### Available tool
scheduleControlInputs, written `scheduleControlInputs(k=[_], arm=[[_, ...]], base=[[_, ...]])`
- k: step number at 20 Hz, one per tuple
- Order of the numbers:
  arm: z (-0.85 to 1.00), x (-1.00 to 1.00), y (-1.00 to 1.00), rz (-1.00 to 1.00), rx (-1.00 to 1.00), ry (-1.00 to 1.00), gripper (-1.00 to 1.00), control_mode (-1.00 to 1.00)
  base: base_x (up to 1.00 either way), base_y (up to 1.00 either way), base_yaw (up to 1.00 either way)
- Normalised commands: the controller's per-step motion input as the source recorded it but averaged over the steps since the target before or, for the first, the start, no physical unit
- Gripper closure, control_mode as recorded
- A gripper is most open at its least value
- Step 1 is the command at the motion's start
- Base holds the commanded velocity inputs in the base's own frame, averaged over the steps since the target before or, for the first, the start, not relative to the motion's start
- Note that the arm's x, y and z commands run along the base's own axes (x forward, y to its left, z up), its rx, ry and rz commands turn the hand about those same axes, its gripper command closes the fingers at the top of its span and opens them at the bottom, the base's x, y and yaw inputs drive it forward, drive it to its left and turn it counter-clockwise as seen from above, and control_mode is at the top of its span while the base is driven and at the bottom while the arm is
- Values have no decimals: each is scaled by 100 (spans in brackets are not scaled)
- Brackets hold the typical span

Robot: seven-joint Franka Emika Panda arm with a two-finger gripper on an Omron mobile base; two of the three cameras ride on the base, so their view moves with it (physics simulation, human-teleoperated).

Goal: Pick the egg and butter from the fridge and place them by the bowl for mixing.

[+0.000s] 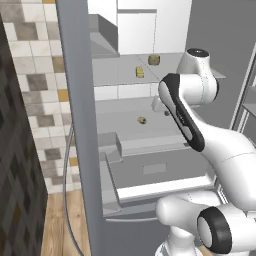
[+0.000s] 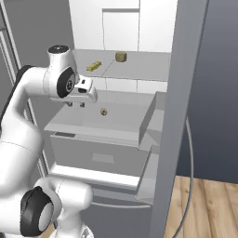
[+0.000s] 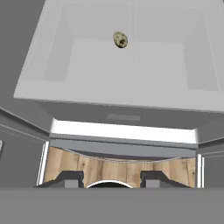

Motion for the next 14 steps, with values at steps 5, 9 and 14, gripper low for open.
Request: scheduleControlInputs(k=[5, 9, 14], arm=[[-7, -9, -1, 0, 0, -2, -100, -100], [-25, -12, 0, 0, 0, -18, -100, -100], [-32, 5, 0, 0, 0, -23, -100, -100]], base=[[0, 0, 0], [0, 0, 0], [0, 0, 0]])
